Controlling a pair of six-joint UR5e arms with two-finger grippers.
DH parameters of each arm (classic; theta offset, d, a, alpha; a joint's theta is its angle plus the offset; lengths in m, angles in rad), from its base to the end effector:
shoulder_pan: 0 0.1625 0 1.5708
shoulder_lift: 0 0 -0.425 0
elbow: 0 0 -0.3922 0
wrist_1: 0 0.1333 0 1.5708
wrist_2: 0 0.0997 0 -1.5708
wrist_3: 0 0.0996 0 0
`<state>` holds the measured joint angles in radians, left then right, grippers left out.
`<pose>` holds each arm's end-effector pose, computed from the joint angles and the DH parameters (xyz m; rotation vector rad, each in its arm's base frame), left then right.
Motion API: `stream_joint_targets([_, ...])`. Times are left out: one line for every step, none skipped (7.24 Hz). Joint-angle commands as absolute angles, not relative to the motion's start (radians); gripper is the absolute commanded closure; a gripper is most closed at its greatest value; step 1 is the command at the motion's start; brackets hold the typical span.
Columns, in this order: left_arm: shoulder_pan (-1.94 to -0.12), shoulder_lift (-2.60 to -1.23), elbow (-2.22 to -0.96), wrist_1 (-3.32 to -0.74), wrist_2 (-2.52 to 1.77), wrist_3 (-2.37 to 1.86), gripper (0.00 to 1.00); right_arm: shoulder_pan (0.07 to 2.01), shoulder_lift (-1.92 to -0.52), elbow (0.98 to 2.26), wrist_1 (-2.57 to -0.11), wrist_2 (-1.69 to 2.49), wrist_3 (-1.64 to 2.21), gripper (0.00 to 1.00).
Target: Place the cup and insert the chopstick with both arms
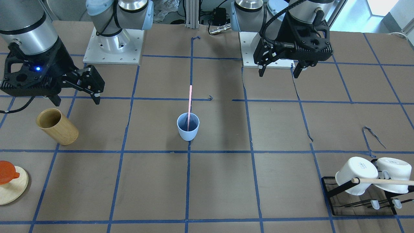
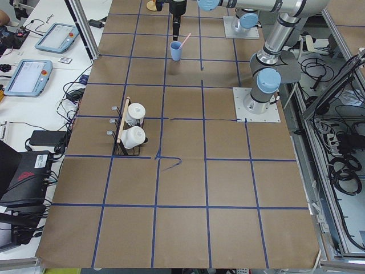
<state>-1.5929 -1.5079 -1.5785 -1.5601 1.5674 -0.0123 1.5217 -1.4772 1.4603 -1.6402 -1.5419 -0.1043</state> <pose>-0.1440 -0.4679 0.5155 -0.0155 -3.1353 0.1032 0.1095 -0.5458 0.5017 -0.0879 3.1151 -0.1376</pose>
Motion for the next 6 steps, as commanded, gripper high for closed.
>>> stream_joint_targets([-1.592,-1.508,-1.58,-1.562,1.569,-0.012,0.0,1.522,-1.477,1.46,-1.64,-1.542,-0.104,0.0])
stream_joint_targets([-1.592,-1.508,-1.58,-1.56,1.569,-0.012,0.0,1.522,-1.477,1.46,-1.638,-1.542,-0.104,0.0])
stream_joint_targets([-1.592,-1.508,-1.58,-1.56,1.569,-0.012,0.0,1.522,-1.477,1.46,-1.638,-1.543,-0.104,0.0])
stream_joint_targets([-1.592,-1.508,-1.58,-1.56,1.569,-0.012,0.0,1.522,-1.477,1.46,-1.64,-1.543,-0.104,0.0])
stream_joint_targets([-1.591,-1.508,-1.58,-1.56,1.569,-0.012,0.0,1.522,-1.477,1.46,-1.64,-1.543,-0.104,0.0])
stream_joint_targets([-1.585,-1.508,-1.58,-1.56,1.568,-0.012,0.0,1.522,-1.477,1.46,-1.64,-1.543,-0.104,0.0])
